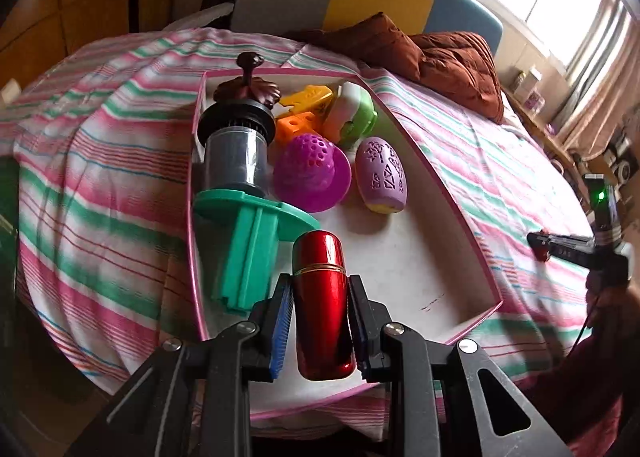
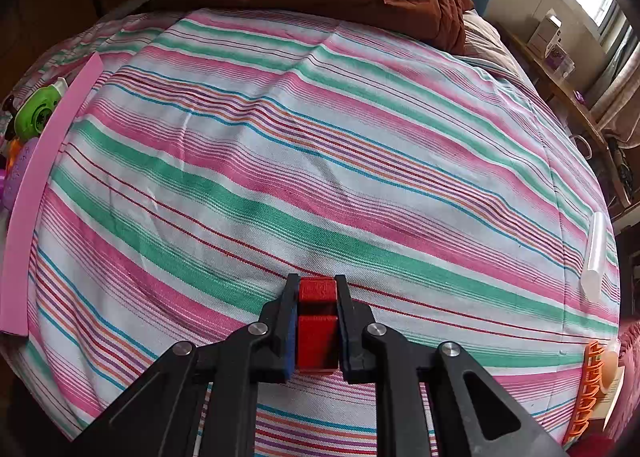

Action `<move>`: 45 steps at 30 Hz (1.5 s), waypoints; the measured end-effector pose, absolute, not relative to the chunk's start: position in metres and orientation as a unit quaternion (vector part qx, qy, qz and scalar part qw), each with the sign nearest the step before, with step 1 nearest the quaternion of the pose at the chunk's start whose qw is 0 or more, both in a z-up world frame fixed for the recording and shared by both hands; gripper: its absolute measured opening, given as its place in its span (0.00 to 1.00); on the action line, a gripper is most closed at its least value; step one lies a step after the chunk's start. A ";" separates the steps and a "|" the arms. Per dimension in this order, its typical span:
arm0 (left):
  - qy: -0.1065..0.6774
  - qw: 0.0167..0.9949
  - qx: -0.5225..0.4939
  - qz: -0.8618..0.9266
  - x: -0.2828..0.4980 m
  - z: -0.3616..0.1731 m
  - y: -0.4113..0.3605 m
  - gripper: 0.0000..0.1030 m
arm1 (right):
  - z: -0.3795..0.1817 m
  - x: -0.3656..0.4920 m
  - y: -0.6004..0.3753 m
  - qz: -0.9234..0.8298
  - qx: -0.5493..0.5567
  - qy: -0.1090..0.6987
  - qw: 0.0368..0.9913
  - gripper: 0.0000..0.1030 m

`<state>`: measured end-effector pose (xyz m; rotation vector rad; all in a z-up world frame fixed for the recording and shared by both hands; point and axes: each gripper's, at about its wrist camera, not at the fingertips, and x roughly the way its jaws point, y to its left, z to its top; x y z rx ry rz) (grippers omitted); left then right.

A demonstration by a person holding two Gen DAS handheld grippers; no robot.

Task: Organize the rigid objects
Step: 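Carry the red cylinder into the tray and open the left gripper, then carry the red puzzle piece into the tray and open the right gripper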

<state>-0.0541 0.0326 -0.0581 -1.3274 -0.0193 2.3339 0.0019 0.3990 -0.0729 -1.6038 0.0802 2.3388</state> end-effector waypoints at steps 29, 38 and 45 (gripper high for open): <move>0.026 0.170 -0.431 0.886 -0.050 -0.024 0.026 0.31 | -0.065 0.002 0.395 0.820 -0.554 0.060 0.128 0.14; 0.021 0.161 -0.435 0.886 -0.049 -0.026 0.021 0.31 | -0.037 -0.009 0.342 0.848 -0.517 0.112 0.040 0.14; 0.017 0.158 -0.439 0.885 -0.047 -0.029 0.018 0.31 | -0.010 -0.029 0.274 0.866 -0.487 0.099 -0.046 0.14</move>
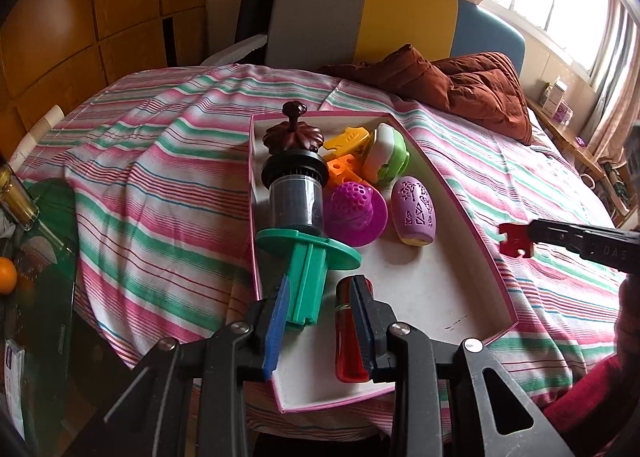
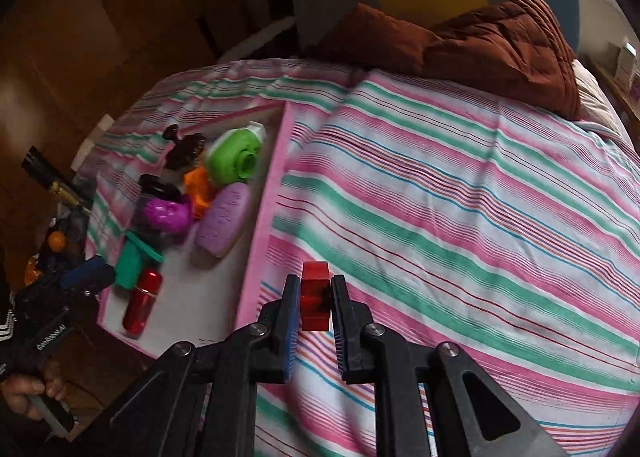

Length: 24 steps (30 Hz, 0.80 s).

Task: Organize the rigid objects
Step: 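Carry the red puzzle piece into the tray and open the right gripper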

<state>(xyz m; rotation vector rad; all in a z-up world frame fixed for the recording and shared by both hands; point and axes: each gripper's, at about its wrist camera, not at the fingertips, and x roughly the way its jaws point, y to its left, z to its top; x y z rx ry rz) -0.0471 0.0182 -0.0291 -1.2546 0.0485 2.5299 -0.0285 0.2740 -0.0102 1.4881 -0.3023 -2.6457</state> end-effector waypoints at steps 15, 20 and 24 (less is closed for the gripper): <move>-0.002 0.144 -0.447 0.883 -0.053 -0.036 0.003 0.31 | -0.014 -0.053 0.213 -0.860 0.488 -0.095 0.112 0.08; -0.009 0.146 -0.444 0.884 -0.054 -0.034 0.001 0.34 | -0.002 -0.048 0.233 -0.868 0.467 -0.124 0.109 0.08; -0.011 0.147 -0.444 0.884 -0.054 -0.035 0.001 0.35 | -0.003 -0.040 0.261 -0.869 0.474 -0.132 0.062 0.17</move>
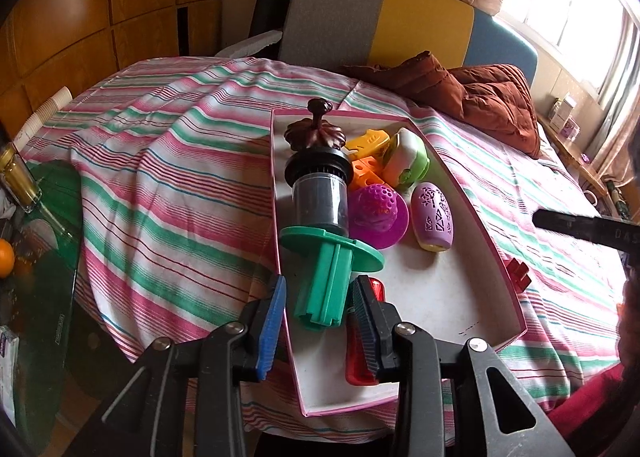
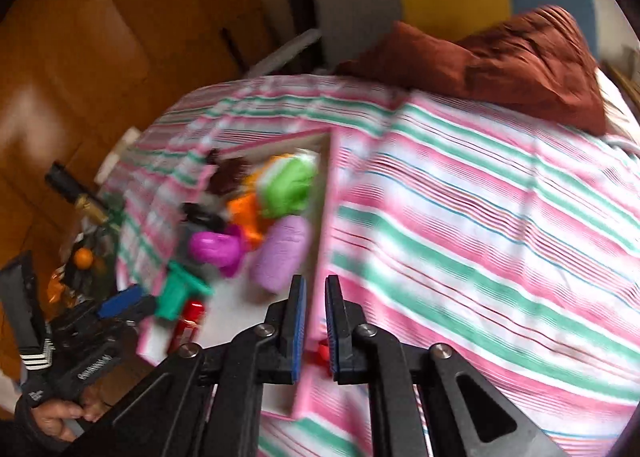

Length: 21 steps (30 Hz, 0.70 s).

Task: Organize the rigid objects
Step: 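Carry the red puzzle piece into the tray and open the right gripper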

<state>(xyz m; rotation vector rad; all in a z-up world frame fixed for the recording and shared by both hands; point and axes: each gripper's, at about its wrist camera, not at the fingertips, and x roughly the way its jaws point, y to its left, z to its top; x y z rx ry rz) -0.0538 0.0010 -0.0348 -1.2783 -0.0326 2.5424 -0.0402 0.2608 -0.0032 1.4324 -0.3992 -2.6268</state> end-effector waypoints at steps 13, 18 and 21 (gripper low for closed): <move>-0.010 0.143 -0.450 0.882 -0.054 -0.036 0.002 0.36 | -0.031 0.000 0.246 -0.846 0.525 -0.006 0.092 0.29; -0.003 0.143 -0.453 0.880 -0.052 -0.036 0.005 0.36 | -0.050 -0.007 0.226 -0.840 0.528 0.074 0.105 0.29; 0.001 0.142 -0.455 0.879 -0.052 -0.036 0.007 0.36 | -0.052 -0.015 0.216 -0.846 0.509 0.111 0.111 0.29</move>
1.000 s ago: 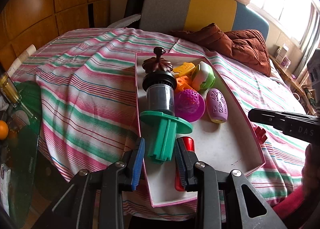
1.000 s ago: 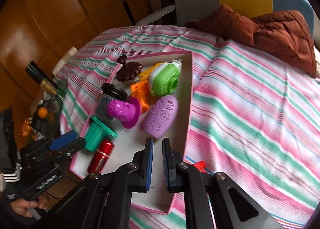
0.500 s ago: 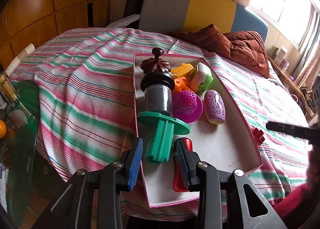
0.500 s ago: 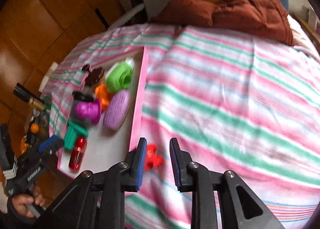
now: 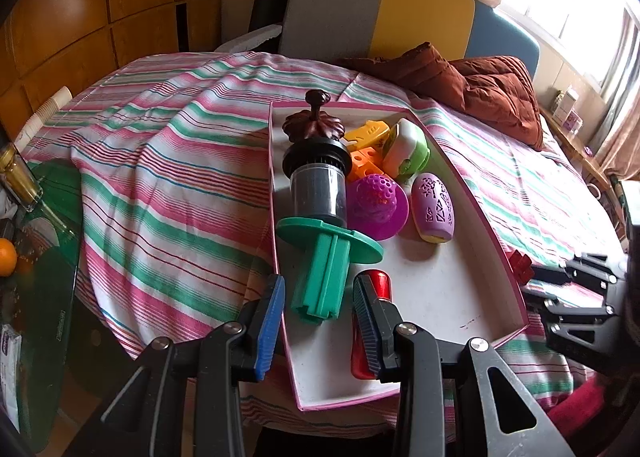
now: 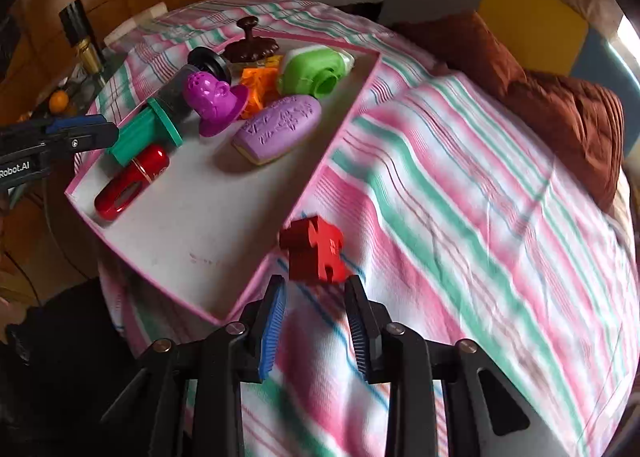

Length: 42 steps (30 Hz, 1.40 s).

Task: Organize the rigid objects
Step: 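Carry the red puzzle piece into the tray and open the right gripper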

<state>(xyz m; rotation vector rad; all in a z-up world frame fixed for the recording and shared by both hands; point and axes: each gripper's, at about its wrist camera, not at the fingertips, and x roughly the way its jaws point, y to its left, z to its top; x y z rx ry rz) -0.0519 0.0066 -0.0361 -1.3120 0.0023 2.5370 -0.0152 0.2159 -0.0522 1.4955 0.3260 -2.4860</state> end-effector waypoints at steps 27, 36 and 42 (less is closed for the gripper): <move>-0.018 0.124 -0.450 0.884 -0.051 -0.034 -0.012 0.45 | -0.040 -0.069 0.164 -0.834 0.502 -0.076 0.216 0.14; -0.022 0.122 -0.452 0.884 -0.050 -0.036 -0.013 0.52 | -0.046 -0.069 0.164 -0.844 0.504 -0.047 0.177 0.24; -0.021 0.119 -0.447 0.886 -0.048 -0.033 -0.012 0.59 | -0.039 -0.063 0.168 -0.859 0.485 -0.033 0.157 0.28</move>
